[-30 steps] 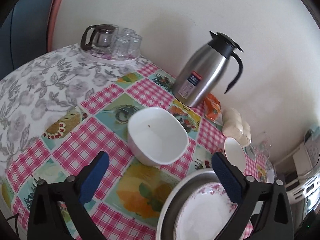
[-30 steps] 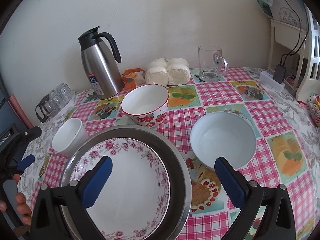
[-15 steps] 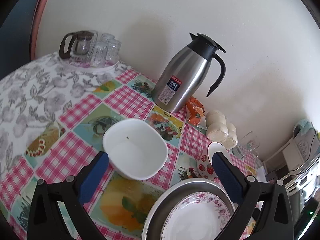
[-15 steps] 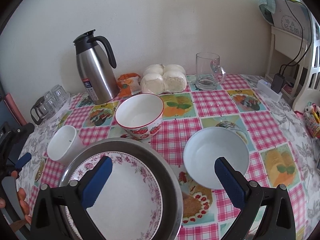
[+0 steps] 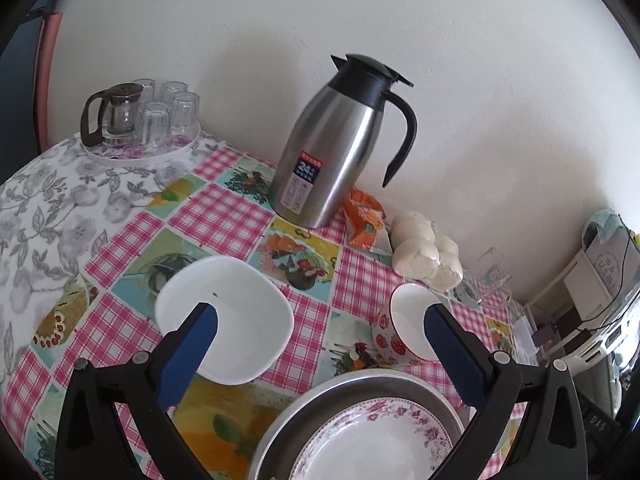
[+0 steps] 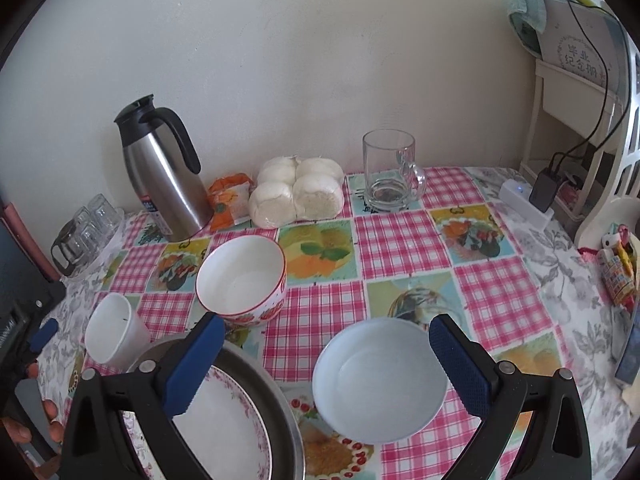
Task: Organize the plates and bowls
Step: 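Move the right tool toward the red-rimmed strawberry bowl, then close the right tool on the strawberry bowl rim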
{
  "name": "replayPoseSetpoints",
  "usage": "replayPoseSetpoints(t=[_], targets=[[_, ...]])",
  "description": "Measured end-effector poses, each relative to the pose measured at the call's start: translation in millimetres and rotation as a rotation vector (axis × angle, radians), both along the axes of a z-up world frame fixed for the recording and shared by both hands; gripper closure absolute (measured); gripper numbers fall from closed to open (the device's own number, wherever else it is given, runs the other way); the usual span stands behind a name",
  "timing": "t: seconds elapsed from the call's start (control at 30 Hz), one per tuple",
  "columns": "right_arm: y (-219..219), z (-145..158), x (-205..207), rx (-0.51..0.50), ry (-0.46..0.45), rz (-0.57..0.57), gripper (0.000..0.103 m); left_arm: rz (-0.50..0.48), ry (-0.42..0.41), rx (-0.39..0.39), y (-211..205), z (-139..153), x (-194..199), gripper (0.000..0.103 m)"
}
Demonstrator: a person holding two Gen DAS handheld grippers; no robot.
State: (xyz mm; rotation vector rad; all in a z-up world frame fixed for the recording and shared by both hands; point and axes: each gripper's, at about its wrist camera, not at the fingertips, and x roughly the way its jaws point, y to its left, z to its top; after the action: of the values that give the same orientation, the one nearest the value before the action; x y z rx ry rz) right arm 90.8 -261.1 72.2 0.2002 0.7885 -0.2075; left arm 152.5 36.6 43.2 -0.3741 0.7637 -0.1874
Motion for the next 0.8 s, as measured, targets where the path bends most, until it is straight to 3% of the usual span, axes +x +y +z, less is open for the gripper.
replayPoseSetpoints(t=[0.13, 0.43, 0.63, 0.8], targets=[[-11, 14, -5, -0.025, 0.037, -0.008, 0.0, -0.017, 0.033, 0.072, -12, -1, 1, 0.0], [-34, 66, -43, -0.094, -0.014, -0.041, 0.0, -0.067, 0.073, 0.068, -30, -2, -1, 0.0], [-24, 81, -17, -0.083, -0.05, -0.012, 0.0, -0.117, 0.085, 0.043, -51, 0, 8, 0.0], [-10, 69, 21, -0.049, -0.015, 0.009, 0.0, -0.156, 0.15, 0.049, -66, -12, 27, 0.0]])
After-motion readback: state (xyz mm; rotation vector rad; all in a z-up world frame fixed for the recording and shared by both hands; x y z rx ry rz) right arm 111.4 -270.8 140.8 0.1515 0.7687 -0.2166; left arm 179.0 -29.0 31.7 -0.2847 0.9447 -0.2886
